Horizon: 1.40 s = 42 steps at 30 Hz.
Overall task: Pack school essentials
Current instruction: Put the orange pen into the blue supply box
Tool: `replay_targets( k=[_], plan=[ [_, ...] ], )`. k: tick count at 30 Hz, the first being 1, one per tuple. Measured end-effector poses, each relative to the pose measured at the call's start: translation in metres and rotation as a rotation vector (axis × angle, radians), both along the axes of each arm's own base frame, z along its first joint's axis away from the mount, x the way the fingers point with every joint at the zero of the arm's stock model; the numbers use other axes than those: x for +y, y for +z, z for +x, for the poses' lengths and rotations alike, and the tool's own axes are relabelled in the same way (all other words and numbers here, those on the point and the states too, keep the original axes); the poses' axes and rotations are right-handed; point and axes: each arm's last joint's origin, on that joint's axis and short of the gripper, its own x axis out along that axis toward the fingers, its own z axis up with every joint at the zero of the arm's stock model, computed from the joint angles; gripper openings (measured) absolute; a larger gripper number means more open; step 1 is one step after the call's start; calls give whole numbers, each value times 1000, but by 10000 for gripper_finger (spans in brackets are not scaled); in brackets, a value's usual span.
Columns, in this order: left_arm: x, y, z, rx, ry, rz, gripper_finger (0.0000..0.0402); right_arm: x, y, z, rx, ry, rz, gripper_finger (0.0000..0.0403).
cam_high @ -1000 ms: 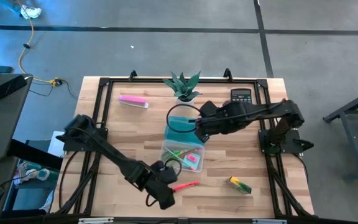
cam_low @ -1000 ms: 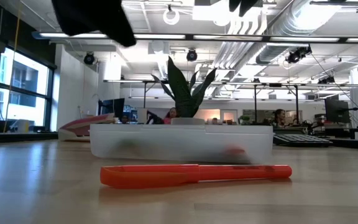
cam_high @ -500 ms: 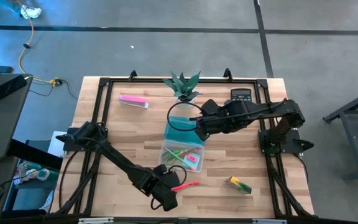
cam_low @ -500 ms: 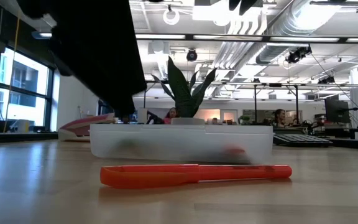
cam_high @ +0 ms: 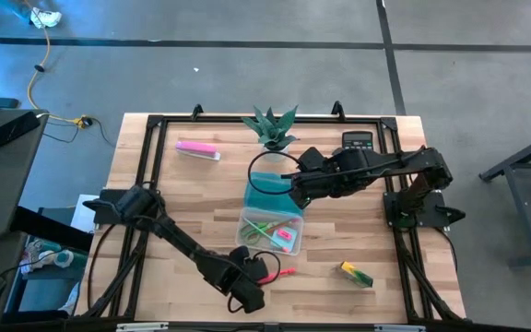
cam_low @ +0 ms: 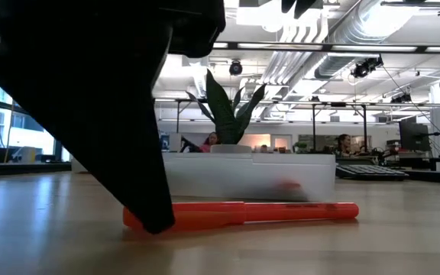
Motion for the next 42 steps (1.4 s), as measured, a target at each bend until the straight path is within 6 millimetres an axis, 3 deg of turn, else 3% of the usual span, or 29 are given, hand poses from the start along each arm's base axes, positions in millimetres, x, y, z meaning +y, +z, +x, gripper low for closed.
replay_targets(
  k=[6,20,33,42],
  plan=[
    [0,-4,0,13,-4,25,183,0,0,0,1,0,0,144],
    [1,-6,-1,41,-122,84,44,0,0,0,4,5,5,144],
    [-1,5,-4,50,-225,62,46,1,-1,0,11,14,39,144],
    [5,50,-12,-26,-241,80,46,2,-1,0,11,13,58,144]
  ],
)
